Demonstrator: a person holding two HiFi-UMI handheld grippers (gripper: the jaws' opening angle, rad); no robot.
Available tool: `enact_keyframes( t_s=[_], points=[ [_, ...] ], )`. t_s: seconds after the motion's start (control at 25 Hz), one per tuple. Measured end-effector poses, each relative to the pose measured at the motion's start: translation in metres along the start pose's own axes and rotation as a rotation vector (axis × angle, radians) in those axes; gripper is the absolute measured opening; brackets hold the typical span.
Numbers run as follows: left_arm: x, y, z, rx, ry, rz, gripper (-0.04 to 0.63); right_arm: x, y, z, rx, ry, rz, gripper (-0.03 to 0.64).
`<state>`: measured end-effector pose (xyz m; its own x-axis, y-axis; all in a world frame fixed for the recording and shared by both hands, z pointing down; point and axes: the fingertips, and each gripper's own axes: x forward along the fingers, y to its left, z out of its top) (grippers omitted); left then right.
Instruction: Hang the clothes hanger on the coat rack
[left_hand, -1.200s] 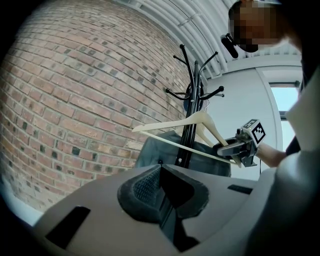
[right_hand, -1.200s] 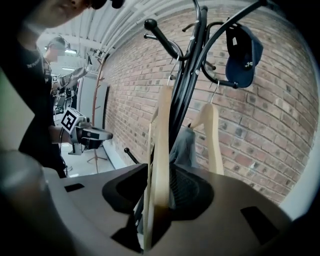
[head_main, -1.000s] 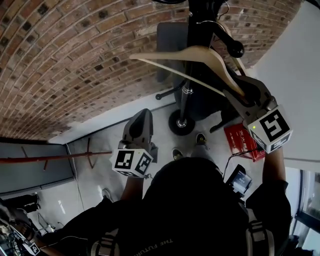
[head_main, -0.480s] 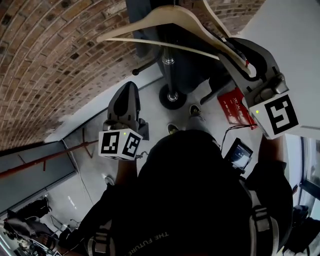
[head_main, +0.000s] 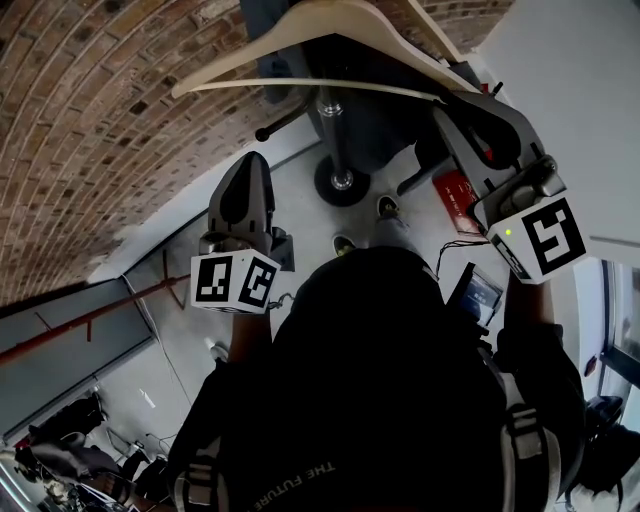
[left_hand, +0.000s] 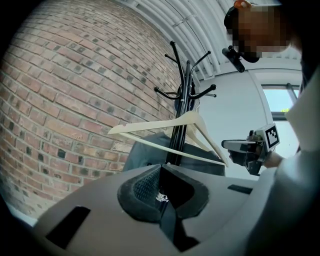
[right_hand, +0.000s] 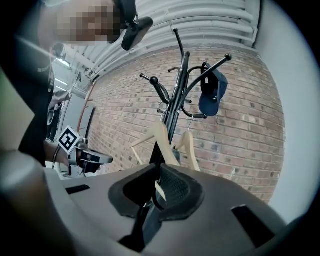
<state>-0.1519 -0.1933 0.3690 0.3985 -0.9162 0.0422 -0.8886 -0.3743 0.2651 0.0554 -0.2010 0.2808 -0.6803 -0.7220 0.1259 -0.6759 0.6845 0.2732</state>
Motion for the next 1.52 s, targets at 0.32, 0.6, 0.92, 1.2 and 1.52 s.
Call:
enact_keyframes(
  t_s=[0.32,0.6,0.92,1.2,1.52],
  points=[
    [-0.004,0.007,-0.002,-0.013,0.01,0.013,0.02,0.002,0.007,-0.011,0.091,0.004,-0.003,0.025],
    [-0.002,0.006,-0.003,-0.012,0.013,0.005,0.02,0.005,0.008,-0.016,0.096,0.009,-0.033,0.02],
    [-0.001,0.002,-0.006,-0.007,0.014,-0.003,0.02,0.003,0.009,-0.018,0.088,0.006,-0.026,0.018],
    [-0.001,-0.002,-0.005,-0.007,0.014,-0.013,0.02,0.003,0.012,-0.016,0.081,0.006,-0.015,0.018],
    [0.0,-0.002,-0.005,-0.009,0.014,-0.014,0.02,0.004,0.013,-0.014,0.065,0.013,0.002,0.018]
  ],
)
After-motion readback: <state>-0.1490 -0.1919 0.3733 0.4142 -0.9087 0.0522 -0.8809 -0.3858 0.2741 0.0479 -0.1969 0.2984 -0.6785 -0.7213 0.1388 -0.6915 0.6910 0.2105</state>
